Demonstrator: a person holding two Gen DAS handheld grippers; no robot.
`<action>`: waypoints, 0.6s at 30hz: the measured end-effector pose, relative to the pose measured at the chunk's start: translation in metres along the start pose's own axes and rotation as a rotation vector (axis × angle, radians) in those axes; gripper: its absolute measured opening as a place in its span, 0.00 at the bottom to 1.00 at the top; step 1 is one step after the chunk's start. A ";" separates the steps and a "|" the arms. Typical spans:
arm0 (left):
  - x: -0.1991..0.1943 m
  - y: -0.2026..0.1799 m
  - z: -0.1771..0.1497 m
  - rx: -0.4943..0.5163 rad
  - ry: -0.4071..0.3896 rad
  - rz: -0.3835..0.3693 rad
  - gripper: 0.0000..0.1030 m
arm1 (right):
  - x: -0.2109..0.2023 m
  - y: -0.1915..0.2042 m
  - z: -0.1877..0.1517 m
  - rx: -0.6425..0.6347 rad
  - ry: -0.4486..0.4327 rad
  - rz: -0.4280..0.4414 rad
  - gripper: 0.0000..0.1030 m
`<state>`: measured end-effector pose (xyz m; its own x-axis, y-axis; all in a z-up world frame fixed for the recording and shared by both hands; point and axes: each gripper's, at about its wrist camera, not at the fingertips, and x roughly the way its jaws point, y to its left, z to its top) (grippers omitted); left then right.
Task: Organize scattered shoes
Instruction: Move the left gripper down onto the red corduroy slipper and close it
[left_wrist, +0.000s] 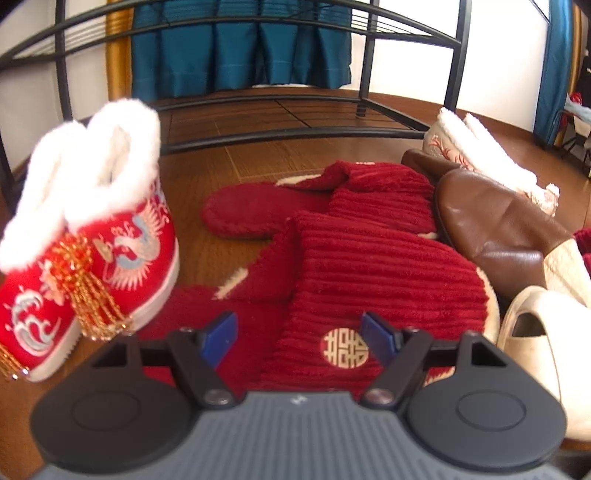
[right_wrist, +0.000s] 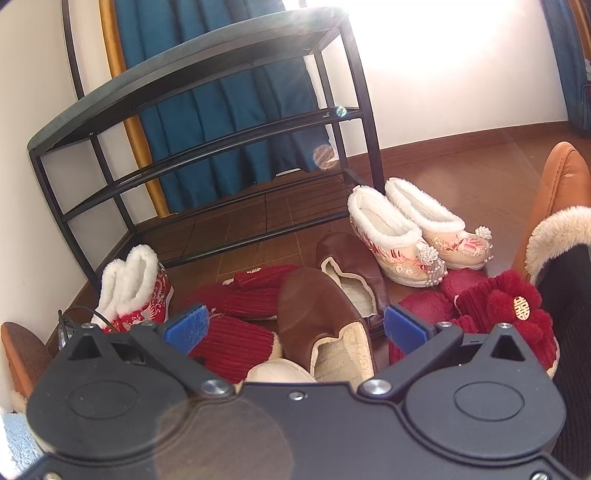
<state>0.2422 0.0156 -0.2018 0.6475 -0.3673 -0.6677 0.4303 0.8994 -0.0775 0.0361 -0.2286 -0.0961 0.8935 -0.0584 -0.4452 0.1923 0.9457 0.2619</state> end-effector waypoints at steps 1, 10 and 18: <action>0.000 0.000 -0.001 0.003 -0.004 -0.003 0.73 | 0.001 0.000 0.000 -0.002 0.001 -0.001 1.00; -0.001 -0.008 0.003 0.053 -0.033 -0.045 0.47 | 0.004 0.005 0.000 -0.019 0.010 -0.003 1.00; 0.019 -0.010 0.030 0.091 -0.022 -0.075 0.66 | 0.007 0.004 0.001 -0.027 0.010 -0.008 1.00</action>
<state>0.2688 -0.0072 -0.1918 0.6245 -0.4391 -0.6459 0.5328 0.8442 -0.0588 0.0433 -0.2257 -0.0971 0.8879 -0.0627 -0.4557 0.1881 0.9535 0.2353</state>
